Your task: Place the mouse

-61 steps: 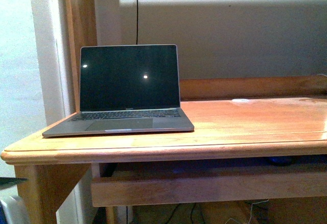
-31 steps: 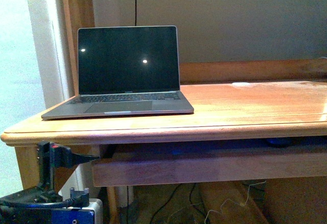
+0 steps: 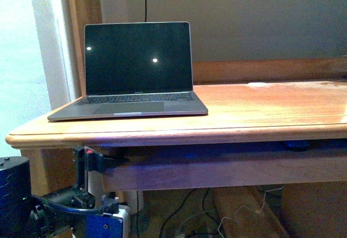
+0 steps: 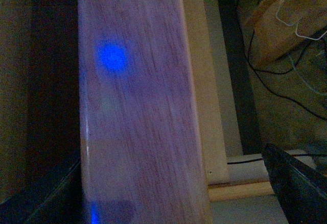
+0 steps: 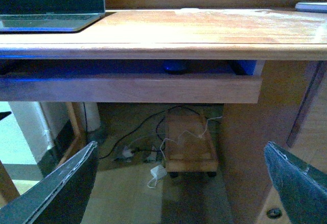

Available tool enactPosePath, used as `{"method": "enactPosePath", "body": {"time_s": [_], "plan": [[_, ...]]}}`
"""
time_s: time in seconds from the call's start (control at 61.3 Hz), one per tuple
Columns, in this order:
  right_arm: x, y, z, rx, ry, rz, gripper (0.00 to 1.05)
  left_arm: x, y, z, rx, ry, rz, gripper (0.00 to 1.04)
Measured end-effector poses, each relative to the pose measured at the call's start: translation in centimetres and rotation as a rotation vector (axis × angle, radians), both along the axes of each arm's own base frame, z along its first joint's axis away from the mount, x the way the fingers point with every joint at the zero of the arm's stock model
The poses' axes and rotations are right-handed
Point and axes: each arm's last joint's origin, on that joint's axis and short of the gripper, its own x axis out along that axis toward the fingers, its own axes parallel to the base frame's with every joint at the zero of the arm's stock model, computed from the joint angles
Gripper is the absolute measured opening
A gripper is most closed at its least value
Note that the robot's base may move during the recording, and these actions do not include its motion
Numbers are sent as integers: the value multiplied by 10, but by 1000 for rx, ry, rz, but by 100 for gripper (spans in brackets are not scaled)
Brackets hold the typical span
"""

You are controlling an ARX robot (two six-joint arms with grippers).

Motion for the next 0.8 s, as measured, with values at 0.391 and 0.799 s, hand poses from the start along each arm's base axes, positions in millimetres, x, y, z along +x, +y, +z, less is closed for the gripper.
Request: {"method": "enactPosePath", "body": {"time_s": [0.391,0.799], "plan": [[0,0,0,0,0,0,97,-58,8,44,-211,923,72,97],[0,0,0,0,0,0,97,-133,8,94,-754,1288,210,97]]}}
